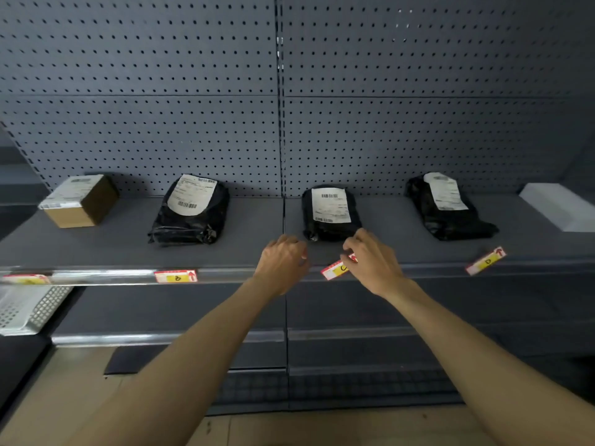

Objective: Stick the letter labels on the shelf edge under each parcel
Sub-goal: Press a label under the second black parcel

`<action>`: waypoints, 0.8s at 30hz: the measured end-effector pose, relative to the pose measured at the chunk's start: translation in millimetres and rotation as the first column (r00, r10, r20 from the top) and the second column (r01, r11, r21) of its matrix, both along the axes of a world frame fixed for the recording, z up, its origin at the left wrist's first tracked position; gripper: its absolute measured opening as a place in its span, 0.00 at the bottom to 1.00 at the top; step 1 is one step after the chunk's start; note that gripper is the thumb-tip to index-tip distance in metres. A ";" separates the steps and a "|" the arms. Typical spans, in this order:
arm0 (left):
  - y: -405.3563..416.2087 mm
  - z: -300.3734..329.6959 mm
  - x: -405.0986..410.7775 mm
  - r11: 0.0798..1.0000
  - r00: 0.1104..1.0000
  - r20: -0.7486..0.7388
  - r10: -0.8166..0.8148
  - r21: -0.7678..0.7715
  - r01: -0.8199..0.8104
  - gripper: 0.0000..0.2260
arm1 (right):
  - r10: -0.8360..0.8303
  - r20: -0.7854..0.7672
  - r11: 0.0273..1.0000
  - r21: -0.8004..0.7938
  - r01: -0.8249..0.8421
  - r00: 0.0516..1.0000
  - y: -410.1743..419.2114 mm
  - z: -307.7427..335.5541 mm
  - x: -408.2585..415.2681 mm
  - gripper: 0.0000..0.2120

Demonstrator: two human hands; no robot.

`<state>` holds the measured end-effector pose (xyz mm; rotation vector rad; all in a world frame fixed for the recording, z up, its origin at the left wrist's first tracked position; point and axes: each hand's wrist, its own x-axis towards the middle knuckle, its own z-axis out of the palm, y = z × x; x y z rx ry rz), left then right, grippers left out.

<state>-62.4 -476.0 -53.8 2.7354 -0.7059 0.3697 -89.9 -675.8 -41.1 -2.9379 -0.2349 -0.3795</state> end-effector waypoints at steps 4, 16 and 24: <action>-31.3 -16.1 -3.4 0.998 1.000 -0.021 0.007 0.070 -0.006 0.06 | 0.032 -0.009 0.999 0.001 -0.032 0.999 -19.6 -12.2 4.3 0.09; -70.4 -47.0 0.9 0.987 0.995 0.042 0.092 0.127 -0.097 0.04 | 0.123 -0.009 0.992 0.023 -0.123 0.992 -40.3 -35.0 16.3 0.04; -64.5 -39.8 7.0 0.959 0.997 0.075 0.029 0.279 -0.048 0.05 | 0.143 -0.024 0.990 0.017 -0.143 0.989 -42.3 -49.7 16.1 0.03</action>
